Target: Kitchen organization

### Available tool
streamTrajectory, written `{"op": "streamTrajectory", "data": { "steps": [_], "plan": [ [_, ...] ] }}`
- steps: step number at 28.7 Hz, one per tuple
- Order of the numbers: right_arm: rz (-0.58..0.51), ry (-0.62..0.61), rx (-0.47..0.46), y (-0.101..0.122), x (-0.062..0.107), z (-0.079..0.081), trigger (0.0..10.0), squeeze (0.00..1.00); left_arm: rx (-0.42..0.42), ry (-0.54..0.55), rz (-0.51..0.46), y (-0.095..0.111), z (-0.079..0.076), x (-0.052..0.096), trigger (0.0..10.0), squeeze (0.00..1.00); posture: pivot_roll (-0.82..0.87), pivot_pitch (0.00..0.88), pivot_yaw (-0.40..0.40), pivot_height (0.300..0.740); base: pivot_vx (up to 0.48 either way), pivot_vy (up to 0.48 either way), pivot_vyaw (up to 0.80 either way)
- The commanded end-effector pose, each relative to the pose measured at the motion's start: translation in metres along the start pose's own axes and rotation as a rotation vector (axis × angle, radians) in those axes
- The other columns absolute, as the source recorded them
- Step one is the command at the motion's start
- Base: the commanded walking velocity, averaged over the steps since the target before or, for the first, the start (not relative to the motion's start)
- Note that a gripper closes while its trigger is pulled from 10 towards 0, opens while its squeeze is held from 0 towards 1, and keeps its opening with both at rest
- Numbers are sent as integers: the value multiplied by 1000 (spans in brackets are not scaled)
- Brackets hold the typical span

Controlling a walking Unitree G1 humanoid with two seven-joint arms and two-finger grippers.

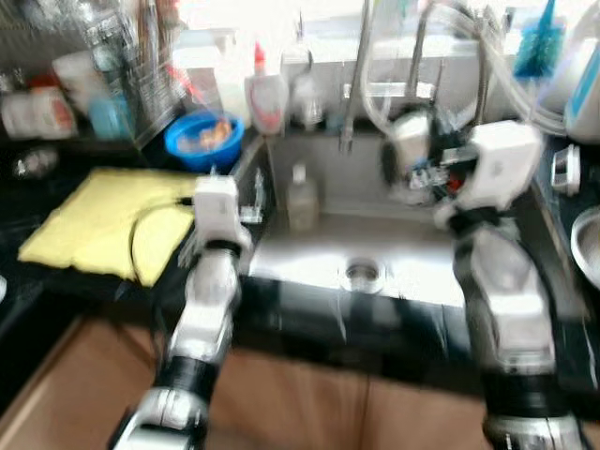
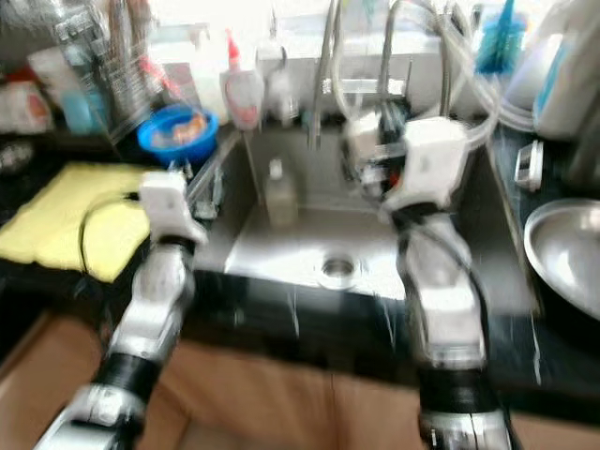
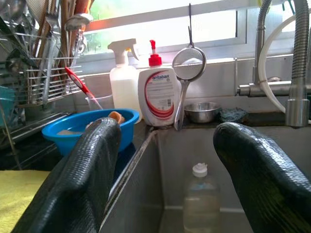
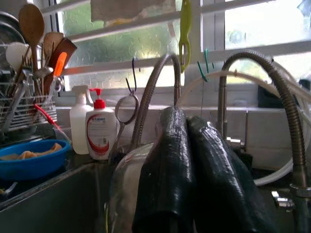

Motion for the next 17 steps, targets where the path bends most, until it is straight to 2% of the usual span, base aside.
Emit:
{"op": "streamTrajectory", "data": {
  "steps": [1, 2, 9, 13, 15, 17],
  "plan": [
    [161, 17, -14, -23, 0, 1, 10000, 0, -12, -2, -19, 4, -1, -2, 10000, 0, -278, 0, 126, 740, 0, 0, 0],
    [194, 26, 30, -31, 2, 1, 10000, 0, -12, -1, -18, 4, -2, -1, 10000, 0, -282, 0, 121, 740, 0, 0, 0],
    [220, 63, 5, -37, 4, 6, 10000, 0, -8, -1, -14, 3, -3, 0, 10000, 0, -277, 0, 119, 740, 0, 0, 0],
    [307, 44, -14, -43, 2, 4, 10000, 0, -7, -3, -12, 2, -4, 1, 10000, 0, -277, 0, 116, 740, 0, 0, 0],
    [389, 34, 7, -50, 4, 2, 10000, 0, -7, -4, -12, 1, -5, 1, 10000, 0, -274, 0, 113, 740, 0, 0, 0],
    [409, 12, 3, -52, 3, -1, 10000, 0, -8, -4, -12, 1, -5, 1, 10000, 0, -274, 0, 113, 740, 0, 0, 0]
  ]
}}
Point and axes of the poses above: a point about 5 cm out from each wrist's last joint towards the gripper, its own x axis pointing back from the gripper into the wrist, its own y axis along the axis of the wrist's last joint, z = x × y, the point moved 3 cm from there along -x, pointing out of the wrist towards the gripper, and after that the axes turned 7 degrees about x, right-handed, at the moved point
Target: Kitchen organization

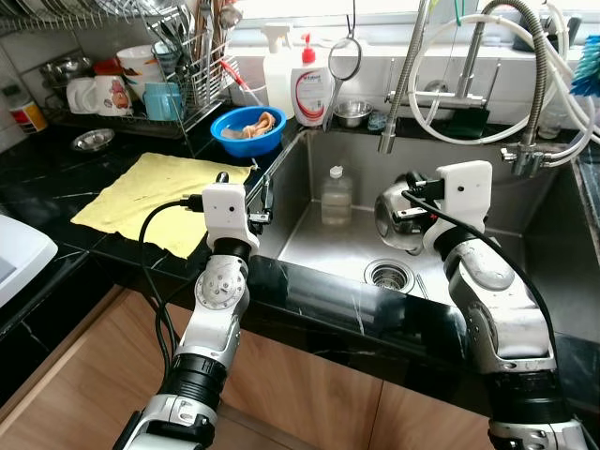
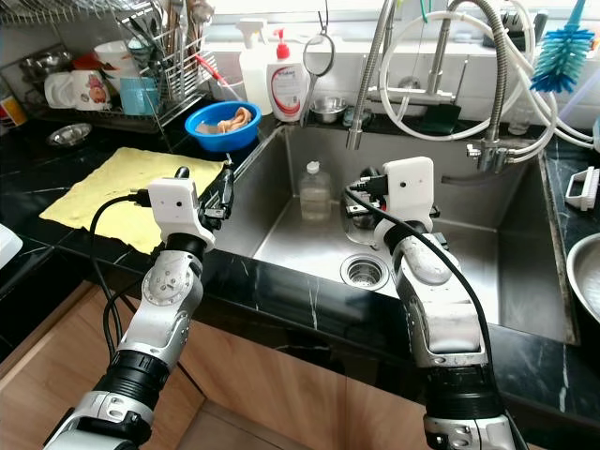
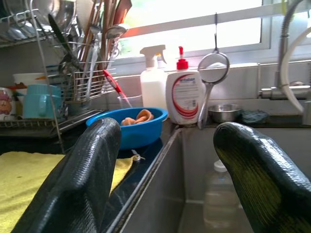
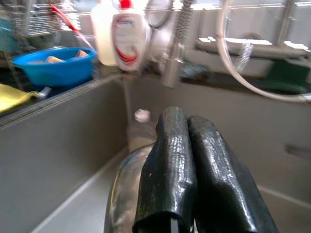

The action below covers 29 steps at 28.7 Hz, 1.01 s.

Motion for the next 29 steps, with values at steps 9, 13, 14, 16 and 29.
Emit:
{"op": "streamTrajectory", "data": {
  "steps": [9, 13, 14, 16, 29],
  "plan": [
    [129, -63, -17, -16, -4, -10, 10000, 0, -6, 3, -19, 4, 2, 0, 10000, 0, -269, 0, 114, 740, 0, 0, 0],
    [128, -72, -18, -17, -5, -11, 10000, 0, -8, 4, -20, 5, 3, -1, 10000, 0, -267, 0, 114, 740, 0, 0, 0],
    [128, -77, 9, -18, -5, -12, 10000, 0, -9, 6, -17, 5, 3, 0, 10000, 0, -266, 0, 114, 740, 0, 0, 0],
    [129, -67, 2, -21, -6, -10, 10000, 0, -10, 8, -15, 4, 4, 0, 10000, 0, -263, 0, 113, 740, 0, 0, 0],
    [189, -83, 42, -34, -6, -7, 10000, 0, -18, 0, -7, 4, 5, -2, 10000, 0, -258, 0, 126, 740, 0, 0, 0]
  ]
}}
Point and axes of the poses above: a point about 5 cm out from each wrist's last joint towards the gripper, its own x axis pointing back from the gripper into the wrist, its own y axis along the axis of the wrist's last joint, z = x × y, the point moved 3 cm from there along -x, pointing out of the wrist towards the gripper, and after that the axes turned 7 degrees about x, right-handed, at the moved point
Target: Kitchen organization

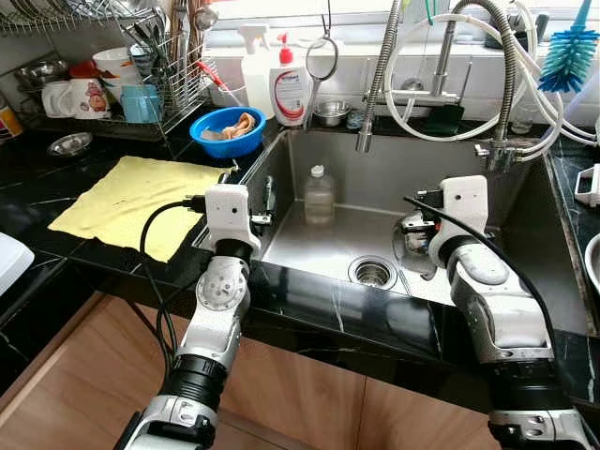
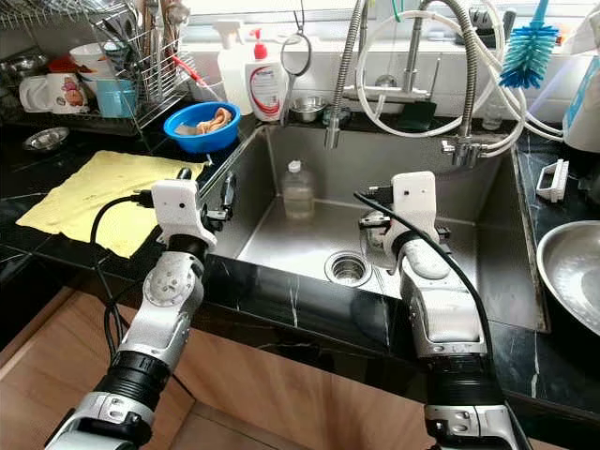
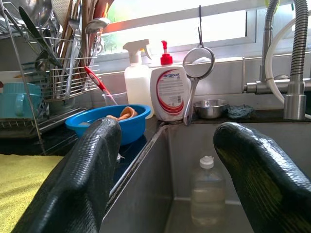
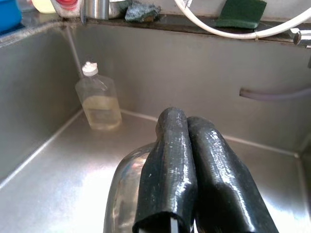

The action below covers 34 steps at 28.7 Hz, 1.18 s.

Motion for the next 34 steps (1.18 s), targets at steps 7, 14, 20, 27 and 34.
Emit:
{"op": "streamTrajectory", "data": {
  "steps": [7, 14, 20, 27, 34],
  "plan": [
    [46, -1, 9, -11, 0, 7, 10000, 0, -4, -2, -7, 5, 3, -2, 10000, 0, -254, 0, 129, 740, 0, 0, 0],
    [41, -6, -5, -8, 0, 5, 10000, 1000, -5, -4, -6, 5, 4, -1, 10000, 0, -251, 0, 132, 740, 0, 0, 0],
    [49, -4, 14, -10, -1, 7, 10000, 0, -7, -3, -1, 4, 4, -1, 10000, 0, -251, 0, 132, 740, 0, 0, 0],
    [-10, -32, 18, -1, 1, 4, 10000, 0, -8, -1, -1, 5, 5, -1, 10000, 0, -247, 0, 130, 740, 0, 0, 0],
    [-278, -106, 85, 55, 10, -18, 10000, 0, -14, 6, 2, 5, 9, -4, 10000, 0, -265, 0, 137, 740, 0, 0, 0]
  ]
}}
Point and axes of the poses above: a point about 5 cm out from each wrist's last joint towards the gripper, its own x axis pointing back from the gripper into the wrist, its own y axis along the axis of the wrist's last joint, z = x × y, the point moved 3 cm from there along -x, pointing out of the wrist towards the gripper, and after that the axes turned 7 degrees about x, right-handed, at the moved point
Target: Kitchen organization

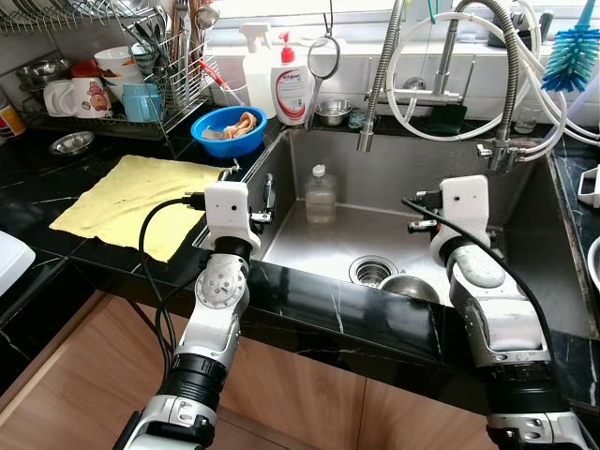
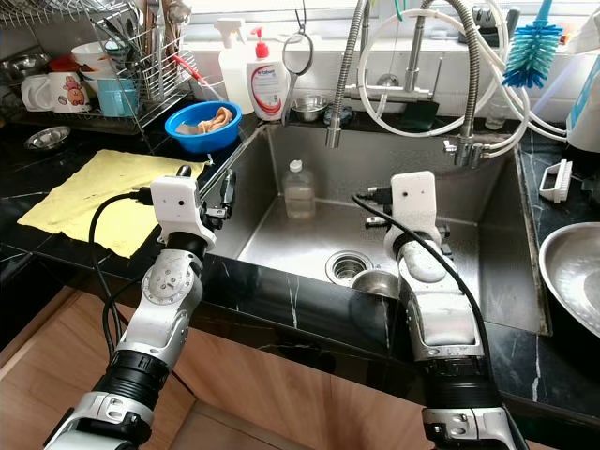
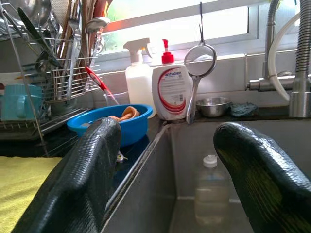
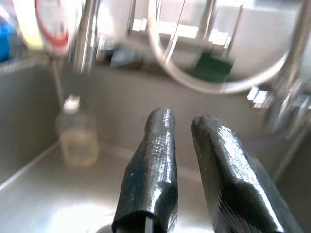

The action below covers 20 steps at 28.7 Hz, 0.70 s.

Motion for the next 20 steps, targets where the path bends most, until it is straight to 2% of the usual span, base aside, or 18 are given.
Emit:
{"op": "streamTrajectory", "data": {
  "steps": [1, 3, 6, 9, 14, 15, 18, 20],
  "plan": [
    [-151, -20, -40, 35, 2, -7, 10000, 0, -4, 12, 1, 2, 7, -3, 10000, 0, -265, 0, 137, 740, 0, 0, 0],
    [-276, -59, -29, 56, 7, -15, 10000, 0, -8, 11, -1, 3, 7, -3, 10000, 0, -272, 0, 137, 740, 0, 0, 0],
    [-373, -122, 25, 61, 15, -29, 10000, 0, -4, 27, -13, 5, 9, -5, 10000, 0, -266, 0, 129, 740, 0, 0, 0],
    [-397, -99, 12, 60, 20, -30, 10000, 0, -6, 30, -23, 9, 11, -6, 10000, 0, -268, 0, 127, 740, 0, 0, 0],
    [-448, -117, 39, 61, 29, -28, 10000, 0, -7, 28, -22, 8, 11, -6, 10000, 0, -275, 0, 126, 740, 0, 0, 0],
    [-436, -117, -5, 50, 37, -21, 10000, 0, -5, 33, -15, 6, 11, -4, 10000, 0, -273, 0, 128, 740, 0, 0, 0],
    [-420, -128, -7, 45, 39, -18, 10000, 0, -4, 34, -13, 5, 10, -4, 10000, 0, -280, 0, 129, 740, 0, 0, 0],
    [-441, -124, -33, 50, 40, -19, 10000, 0, 0, 38, -25, 7, 10, -6, 10000, 0, -280, 0, 129, 740, 0, 0, -800]
  ]
}}
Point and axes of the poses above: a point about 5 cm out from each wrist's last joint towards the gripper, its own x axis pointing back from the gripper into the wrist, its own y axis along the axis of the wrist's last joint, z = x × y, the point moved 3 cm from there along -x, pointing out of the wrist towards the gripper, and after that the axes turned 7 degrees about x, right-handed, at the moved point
